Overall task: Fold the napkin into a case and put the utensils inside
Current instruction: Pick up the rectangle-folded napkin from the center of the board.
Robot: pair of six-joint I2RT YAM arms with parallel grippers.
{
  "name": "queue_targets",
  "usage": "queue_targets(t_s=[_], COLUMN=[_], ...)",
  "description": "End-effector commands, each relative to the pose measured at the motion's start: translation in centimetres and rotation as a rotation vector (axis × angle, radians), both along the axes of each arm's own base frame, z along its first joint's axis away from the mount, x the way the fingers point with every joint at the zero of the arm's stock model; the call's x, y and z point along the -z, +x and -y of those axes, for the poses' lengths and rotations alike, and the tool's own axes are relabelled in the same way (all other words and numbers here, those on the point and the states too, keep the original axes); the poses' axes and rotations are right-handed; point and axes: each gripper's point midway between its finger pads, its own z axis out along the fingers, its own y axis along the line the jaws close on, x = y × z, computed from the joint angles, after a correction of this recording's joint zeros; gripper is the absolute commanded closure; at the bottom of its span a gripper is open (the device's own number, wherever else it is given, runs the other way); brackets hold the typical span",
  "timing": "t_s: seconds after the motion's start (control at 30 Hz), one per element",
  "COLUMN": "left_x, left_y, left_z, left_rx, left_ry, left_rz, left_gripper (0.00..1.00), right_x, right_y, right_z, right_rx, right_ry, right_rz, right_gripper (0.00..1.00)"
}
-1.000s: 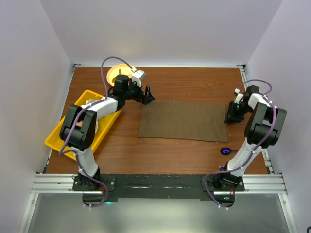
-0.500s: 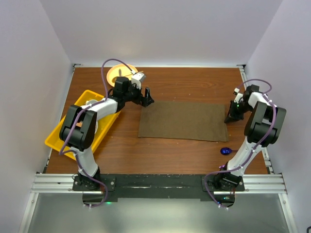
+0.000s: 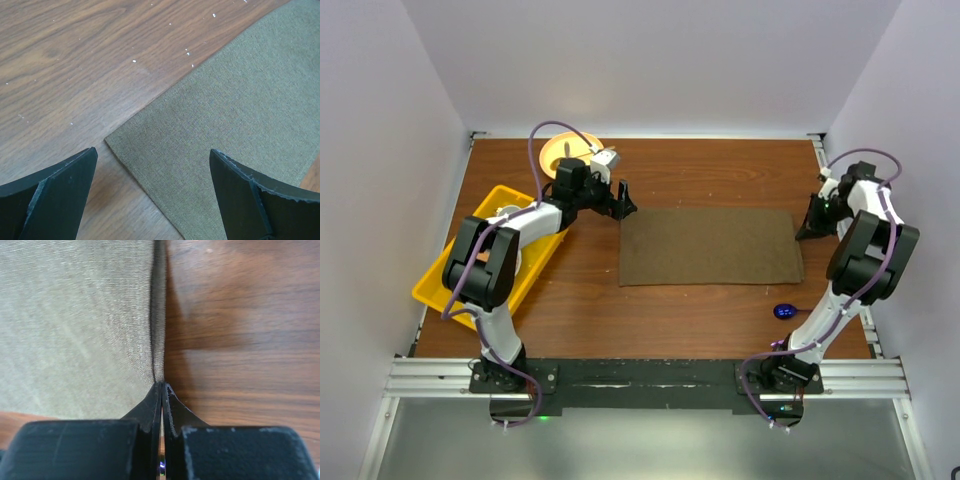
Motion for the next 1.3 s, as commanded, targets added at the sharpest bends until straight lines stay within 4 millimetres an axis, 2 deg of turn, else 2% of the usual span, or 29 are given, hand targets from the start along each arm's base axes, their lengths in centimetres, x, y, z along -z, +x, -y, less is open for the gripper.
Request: queue_targets(t_s=[0.0,0.2,0.3,0.4,0.47,0.63,0.77,0.87,0.9,1.0,1.27], left_x=[-2.6,-2.5,-2.6,-2.6,-2.5,-2.4,-2.4,-2.3,-2.3,-2.3,-2.4], left_y=[0.8,0.5,0.3,0.3,0.2,0.2,0.2,0.3,0.2,0.4,0.6], left_z=[0.5,0.3,0.2,0.2,0.1,-0.1,-0.4,-0.3,-0.3,-0.3,-0.2], left_rx=[0.022,0.025,0.025,0.024,0.024,0.024,0.02,0.018,0.019,0.017,0.016], left_ry=[-0.014,-0.002,-0.004,-0.003,-0.003,0.001,0.004,0.002,0.001,0.0,0.002], left_rz=[0.092,0.089,0.091,0.091,0.088,0.086,0.087,0.084,0.082,0.082,0.081], left_gripper=[0.0,0.0,0.0,0.0,0.0,0.0,0.0,0.0,0.0,0.0,0.0], right_x=[-2.6,-2.8,-1.9,-0.9,-0.6,0.5,0.6,0.3,0.2,-0.5,-1.7], right_y=[0.4,0.0,-0.5,-0.6,-0.4,-0.1,0.0,0.2,0.2,0.4,0.6], right_z=[-2.2,-5.4,-5.4,-4.6,-4.7,-5.6,-5.3,-4.9,-4.8,-4.7,-4.5], right_rx=[-0.024,-0.065,-0.071,-0.066,-0.068,-0.072,-0.065,-0.066,-0.067,-0.07,-0.068], right_ry=[0.106,0.184,0.175,0.13,0.144,0.216,0.2,0.173,0.168,0.156,0.136], right_rz=[0.05,0.044,0.007,-0.01,-0.012,-0.036,-0.032,-0.022,-0.019,0.002,0.037], right_gripper=[1.0,1.0,1.0,0.7,0.59,0.55,0.63,0.76,0.85,1.0,1.0])
